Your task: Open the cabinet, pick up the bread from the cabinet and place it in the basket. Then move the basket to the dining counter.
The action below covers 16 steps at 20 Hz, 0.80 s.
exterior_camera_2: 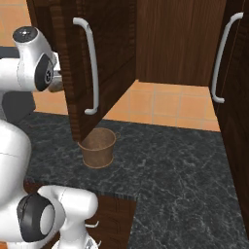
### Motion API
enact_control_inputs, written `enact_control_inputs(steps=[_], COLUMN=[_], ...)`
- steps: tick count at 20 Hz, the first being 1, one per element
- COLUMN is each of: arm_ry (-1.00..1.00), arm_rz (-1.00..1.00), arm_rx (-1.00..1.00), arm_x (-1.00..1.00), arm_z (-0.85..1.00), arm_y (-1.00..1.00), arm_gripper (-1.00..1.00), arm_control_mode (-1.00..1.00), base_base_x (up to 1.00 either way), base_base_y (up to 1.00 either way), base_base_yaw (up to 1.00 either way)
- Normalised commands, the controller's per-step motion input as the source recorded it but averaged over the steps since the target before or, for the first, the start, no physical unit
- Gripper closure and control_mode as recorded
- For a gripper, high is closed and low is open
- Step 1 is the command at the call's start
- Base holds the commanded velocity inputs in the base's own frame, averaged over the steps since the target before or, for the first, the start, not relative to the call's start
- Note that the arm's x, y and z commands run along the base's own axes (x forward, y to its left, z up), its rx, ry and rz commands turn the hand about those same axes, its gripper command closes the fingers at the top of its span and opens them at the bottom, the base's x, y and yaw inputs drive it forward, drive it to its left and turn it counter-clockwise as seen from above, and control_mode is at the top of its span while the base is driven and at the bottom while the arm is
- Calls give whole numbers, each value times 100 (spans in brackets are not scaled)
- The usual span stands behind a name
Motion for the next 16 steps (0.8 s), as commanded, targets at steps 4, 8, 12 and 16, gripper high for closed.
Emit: enact_control_inputs(steps=[4, 8, 12, 16], arm_ry=[21, 12, 9, 16], arm_rz=[-5, -2, 0, -2], arm_rx=[-8, -3, -1, 0], arm_x=[18, 45, 53, 27], arm_z=[-99, -100, -63, -61], arm_y=[-20, -26, -22, -8], arm_gripper=[100, 100, 100, 100], arm_control_mode=[-100, -100, -100, -100], base_base_x=[0, 0, 0, 0], base_base_y=[0, 0, 0, 0], base_base_yaw=[0, 0, 0, 0])
